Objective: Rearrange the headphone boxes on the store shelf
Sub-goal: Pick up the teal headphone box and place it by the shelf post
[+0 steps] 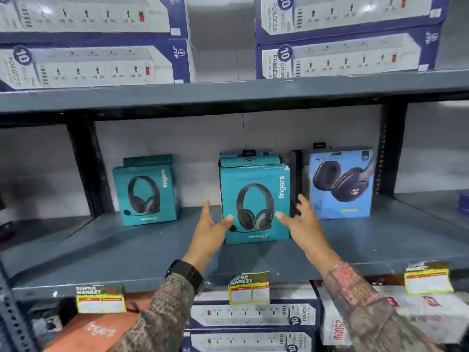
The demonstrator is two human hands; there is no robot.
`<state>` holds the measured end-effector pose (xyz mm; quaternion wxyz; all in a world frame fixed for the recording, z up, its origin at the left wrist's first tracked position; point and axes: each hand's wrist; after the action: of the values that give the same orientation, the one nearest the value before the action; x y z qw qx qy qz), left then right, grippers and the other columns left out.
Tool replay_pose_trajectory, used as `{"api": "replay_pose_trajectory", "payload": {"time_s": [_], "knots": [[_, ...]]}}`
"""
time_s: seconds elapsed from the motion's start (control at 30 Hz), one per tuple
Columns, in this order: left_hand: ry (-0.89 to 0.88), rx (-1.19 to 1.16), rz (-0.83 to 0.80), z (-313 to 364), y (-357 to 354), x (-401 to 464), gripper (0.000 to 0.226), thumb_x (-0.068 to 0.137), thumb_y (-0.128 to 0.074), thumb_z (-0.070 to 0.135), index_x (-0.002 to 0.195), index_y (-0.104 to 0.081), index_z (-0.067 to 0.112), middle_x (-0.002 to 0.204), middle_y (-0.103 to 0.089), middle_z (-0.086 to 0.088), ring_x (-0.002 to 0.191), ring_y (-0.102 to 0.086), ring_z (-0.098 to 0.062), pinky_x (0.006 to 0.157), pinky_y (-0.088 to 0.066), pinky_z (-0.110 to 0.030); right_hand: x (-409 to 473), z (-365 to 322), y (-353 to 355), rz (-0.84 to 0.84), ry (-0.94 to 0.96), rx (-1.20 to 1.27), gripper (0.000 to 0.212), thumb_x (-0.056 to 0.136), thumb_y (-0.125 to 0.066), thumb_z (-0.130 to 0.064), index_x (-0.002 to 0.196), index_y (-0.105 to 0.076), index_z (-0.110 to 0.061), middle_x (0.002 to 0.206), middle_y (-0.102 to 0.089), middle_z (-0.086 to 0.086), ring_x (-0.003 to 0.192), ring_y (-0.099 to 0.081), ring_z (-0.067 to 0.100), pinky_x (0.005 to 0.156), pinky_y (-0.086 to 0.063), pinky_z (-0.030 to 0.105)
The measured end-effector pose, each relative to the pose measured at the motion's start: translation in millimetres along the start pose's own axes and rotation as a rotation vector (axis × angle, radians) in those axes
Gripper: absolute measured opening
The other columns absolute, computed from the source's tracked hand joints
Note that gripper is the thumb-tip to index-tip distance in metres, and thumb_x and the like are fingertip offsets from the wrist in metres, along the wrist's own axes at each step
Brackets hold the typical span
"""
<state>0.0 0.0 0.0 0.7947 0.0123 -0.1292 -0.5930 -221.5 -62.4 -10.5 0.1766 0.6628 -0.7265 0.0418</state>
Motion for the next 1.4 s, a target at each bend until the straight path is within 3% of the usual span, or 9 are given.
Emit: {"api": "replay_pose_trajectory", "payload": {"time_s": [0.07, 0.2, 0.3, 0.43, 0.53, 0.7, 0.83, 1.0, 1.4], "knots": [[0.044, -0.021, -0.084, -3.6, -2.9, 7.1, 0.087, 0.109, -0.062, 0.022, 0.175, -0.005, 0.029, 0.174, -0.025, 0.007, 0.162, -0.036, -0.023, 0.129, -0.032, -0.042, 5.1, 2.6, -5.3, -0.082, -0.090, 0.076, 0.058, 0.099, -0.073, -0.023, 0.149, -0.044, -0.030, 0.135, -0.055, -0.013, 0.123, -0.055, 0.015, 0.110, -0.044, 0.037], [-0.058, 0.144, -0.081, -26.0, -14.6, 21.5, 0.059, 0.110, -0.059, 0.019, 0.162, -0.038, 0.035, 0.158, -0.060, 0.006, 0.145, -0.058, -0.021, 0.125, -0.045, -0.044, 14.8, 24.4, -15.6, -0.094, -0.088, 0.028, 0.032, 0.102, -0.066, -0.022, 0.134, -0.063, -0.026, 0.134, -0.074, -0.001, 0.115, -0.072, 0.018, 0.099, -0.058, 0.040], [-0.107, 0.167, 0.016, -20.7, -19.5, 9.5, 0.066, 0.108, -0.061, 0.029, 0.169, -0.034, 0.033, 0.155, -0.065, 0.004, 0.141, -0.063, -0.021, 0.119, -0.053, -0.045, 8.3, 20.0, -12.2, -0.032, -0.057, 0.066, 0.039, 0.104, -0.064, -0.016, 0.142, -0.061, -0.022, 0.132, -0.073, -0.002, 0.112, -0.071, 0.015, 0.084, -0.056, 0.024], [-0.224, 0.070, 0.132, 1.5, -17.3, -43.2, 0.056, 0.108, -0.061, 0.036, 0.162, -0.047, 0.037, 0.140, -0.075, 0.014, 0.130, -0.070, -0.008, 0.109, -0.061, -0.040, -37.3, -14.9, 7.9, 0.074, 0.010, 0.235, 0.050, 0.101, -0.070, -0.018, 0.149, -0.059, -0.023, 0.133, -0.075, -0.003, 0.114, -0.073, 0.012, 0.088, -0.063, 0.025], [-0.297, -0.057, 0.222, 23.6, -13.1, -104.8, 0.051, 0.107, -0.062, 0.034, 0.158, -0.055, 0.038, 0.136, -0.077, 0.020, 0.128, -0.071, -0.002, 0.106, -0.060, -0.034, -103.3, -45.9, 29.9, 0.102, 0.094, 0.337, 0.046, 0.099, -0.072, -0.019, 0.144, -0.066, -0.029, 0.122, -0.080, -0.011, 0.113, -0.074, 0.005, 0.080, -0.061, 0.014], [-0.274, -0.191, 0.282, 35.7, -14.7, -200.6, 0.048, 0.103, -0.067, 0.030, 0.150, -0.065, 0.040, 0.134, -0.077, 0.027, 0.130, -0.069, 0.005, 0.113, -0.051, -0.030, -197.5, -50.5, 57.5, 0.156, 0.133, 0.407, 0.045, 0.090, -0.078, -0.035, 0.134, -0.074, -0.038, 0.129, -0.078, -0.009, 0.120, -0.073, 0.008, 0.105, -0.053, 0.031], [-0.169, -0.162, 0.340, 20.9, -15.9, -236.9, 0.044, 0.097, -0.072, 0.040, 0.141, -0.071, 0.047, 0.128, -0.080, 0.027, 0.129, -0.072, -0.002, 0.115, -0.054, -0.043, -232.3, -40.9, 67.8, 0.166, 0.068, 0.458, 0.036, 0.082, -0.082, -0.033, 0.114, -0.078, -0.048, 0.122, -0.080, -0.011, 0.110, -0.075, -0.001, 0.083, -0.061, 0.016], [-0.128, -0.136, 0.350, 19.9, -20.4, -263.9, 0.059, 0.085, -0.068, 0.060, 0.141, -0.072, 0.043, 0.121, -0.082, 0.028, 0.120, -0.075, 0.002, 0.110, -0.059, -0.043, -253.2, -33.1, 75.5, 0.190, 0.025, 0.433, 0.039, 0.080, -0.081, -0.039, 0.119, -0.078, -0.043, 0.124, -0.080, -0.013, 0.120, -0.072, 0.008, 0.108, -0.055, 0.037], [-0.081, -0.118, 0.378, 15.8, 1.5, -275.3, 0.072, 0.073, -0.067, 0.073, 0.141, -0.070, 0.049, 0.121, -0.081, 0.030, 0.120, -0.075, 0.002, 0.109, -0.059, -0.042, -266.4, -37.3, 60.2, 0.138, -0.029, 0.403, 0.044, 0.073, -0.081, -0.047, 0.116, -0.077, -0.051, 0.120, -0.081, -0.014, 0.116, -0.074, 0.013, 0.095, -0.065, 0.039]]}}
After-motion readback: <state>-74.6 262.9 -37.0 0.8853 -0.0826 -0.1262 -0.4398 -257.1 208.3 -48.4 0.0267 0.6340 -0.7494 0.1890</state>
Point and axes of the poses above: each hand's wrist, its own x-axis towards the middle knuckle, its own y-axis out of the back of the hand, z = x × y
